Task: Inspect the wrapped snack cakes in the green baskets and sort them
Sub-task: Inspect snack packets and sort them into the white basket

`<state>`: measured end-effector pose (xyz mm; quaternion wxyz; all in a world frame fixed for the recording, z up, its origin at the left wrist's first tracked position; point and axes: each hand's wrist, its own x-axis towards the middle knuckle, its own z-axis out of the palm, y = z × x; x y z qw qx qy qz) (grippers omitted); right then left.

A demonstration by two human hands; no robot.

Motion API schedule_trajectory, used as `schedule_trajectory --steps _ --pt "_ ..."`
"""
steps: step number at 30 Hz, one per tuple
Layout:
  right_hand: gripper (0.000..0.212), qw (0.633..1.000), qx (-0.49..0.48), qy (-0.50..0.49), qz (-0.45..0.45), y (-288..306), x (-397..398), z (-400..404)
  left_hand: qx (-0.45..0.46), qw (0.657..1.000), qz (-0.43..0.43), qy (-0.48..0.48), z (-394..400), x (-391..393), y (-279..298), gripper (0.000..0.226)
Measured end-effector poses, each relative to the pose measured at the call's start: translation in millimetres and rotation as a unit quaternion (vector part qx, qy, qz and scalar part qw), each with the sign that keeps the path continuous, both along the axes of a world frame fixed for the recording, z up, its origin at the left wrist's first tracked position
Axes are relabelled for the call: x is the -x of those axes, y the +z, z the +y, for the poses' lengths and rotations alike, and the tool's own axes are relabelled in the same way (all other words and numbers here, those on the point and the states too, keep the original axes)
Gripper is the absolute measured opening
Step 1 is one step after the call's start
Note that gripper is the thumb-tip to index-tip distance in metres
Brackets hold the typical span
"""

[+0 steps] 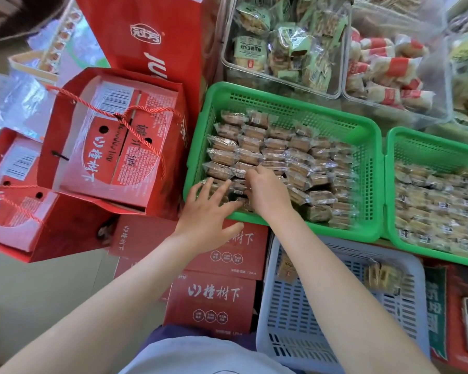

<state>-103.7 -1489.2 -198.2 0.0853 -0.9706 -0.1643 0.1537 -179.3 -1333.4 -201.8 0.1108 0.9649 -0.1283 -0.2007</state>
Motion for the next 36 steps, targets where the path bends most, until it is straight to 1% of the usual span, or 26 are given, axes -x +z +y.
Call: schedule_trajectory --steps 3,6,8,11,15,16,17,18,19,20,21,22,23,24,25,26,28,30,31,32,33,34,35,36 --pt "0.016 0.999 -0.016 -0.035 -0.004 -5 3 0 -0.008 1.0 0.01 -0.001 -1 -1 1 0.06" --pt "0.024 0.996 -0.056 -0.062 0.038 1 4 -2 -0.014 1.0 0.017 -0.003 -1 -1 2 0.061" --pt "0.019 0.99 -0.088 -0.078 0.082 11 1 -4 -0.013 1.0 0.021 -0.003 -1 -1 2 0.061" --pt "0.002 0.974 -0.153 -0.113 0.123 31 -3 -12 -0.008 1.0 0.023 0.001 -1 -1 4 0.059" --pt "0.012 0.957 -0.233 -0.168 0.048 65 8 -26 0.009 0.999 0.031 0.007 1 -2 6 0.061" --pt "0.011 0.943 -0.263 -0.198 0.039 73 14 -30 0.04 0.998 0.035 0.021 2 -2 9 0.061" --pt "0.011 0.925 -0.297 -0.233 0.038 78 20 -36 0.099 0.993 0.041 0.05 3 -1 15 0.062" --pt "0.01 0.903 -0.331 -0.271 0.042 83 26 -41 0.181 0.978 0.043 0.096 3 0 22 0.064" --pt "0.009 0.875 -0.368 -0.309 0.055 86 33 -46 0.273 0.948 0.047 0.154 2 1 31 0.066" --pt "0.009 0.841 -0.41 -0.345 0.076 88 39 -49 0.36 0.907 0.058 0.211 -2 3 42 0.068" --pt "0.01 0.797 -0.46 -0.376 0.106 89 46 -51 0.436 0.857 0.082 0.262 -6 4 52 0.067" --pt "0.011 0.746 -0.514 -0.4 0.14 91 53 -51 0.504 0.8 0.114 0.305 -10 5 62 0.06" --pt "0.012 0.7 -0.557 -0.414 0.168 93 60 -50 0.564 0.736 0.149 0.343 -15 6 71 0.048" --pt "0.012 0.669 -0.583 -0.422 0.186 95 66 -49 0.608 0.676 0.18 0.375 -18 7 79 0.036" --pt "0.012 0.655 -0.592 -0.428 0.192 98 72 -46 0.635 0.634 0.2 0.393 -21 7 85 0.026" --pt "0.012 0.65 -0.594 -0.433 0.192 99 78 -45 0.646 0.617 0.21 0.397 -23 9 91 0.022" --pt "0.018 0.662 -0.577 -0.439 0.186 97 86 -46 0.651 0.61 0.224 0.392 -25 13 96 0.022" --pt "0.034 0.692 -0.546 -0.439 0.174 93 92 -47 0.65 0.603 0.243 0.393 -25 15 95 0.024" --pt "0.041 0.715 -0.525 -0.433 0.16 92 95 -48 0.649 0.596 0.252 0.4 -25 16 96 0.024" --pt "0.043 0.734 -0.507 -0.428 0.144 91 97 -48 0.647 0.589 0.259 0.409 -26 17 96 0.023" --pt "0.039 0.751 -0.492 -0.425 0.118 91 99 -49 0.648 0.582 0.264 0.414 -27 18 96 0.019" --pt "0.032 0.758 -0.487 -0.423 0.095 93 100 -49 0.649 0.58 0.266 0.414 -28 19 97 0.013" --pt "0.032 0.774 -0.479 -0.41 0.062 96 101 -50 0.65 0.581 0.264 0.413 -29 20 98 0.008" --pt "0.036 0.796 -0.465 -0.387 0.027 98 102 -50 0.646 0.589 0.255 0.412 -31 21 98 0.007"
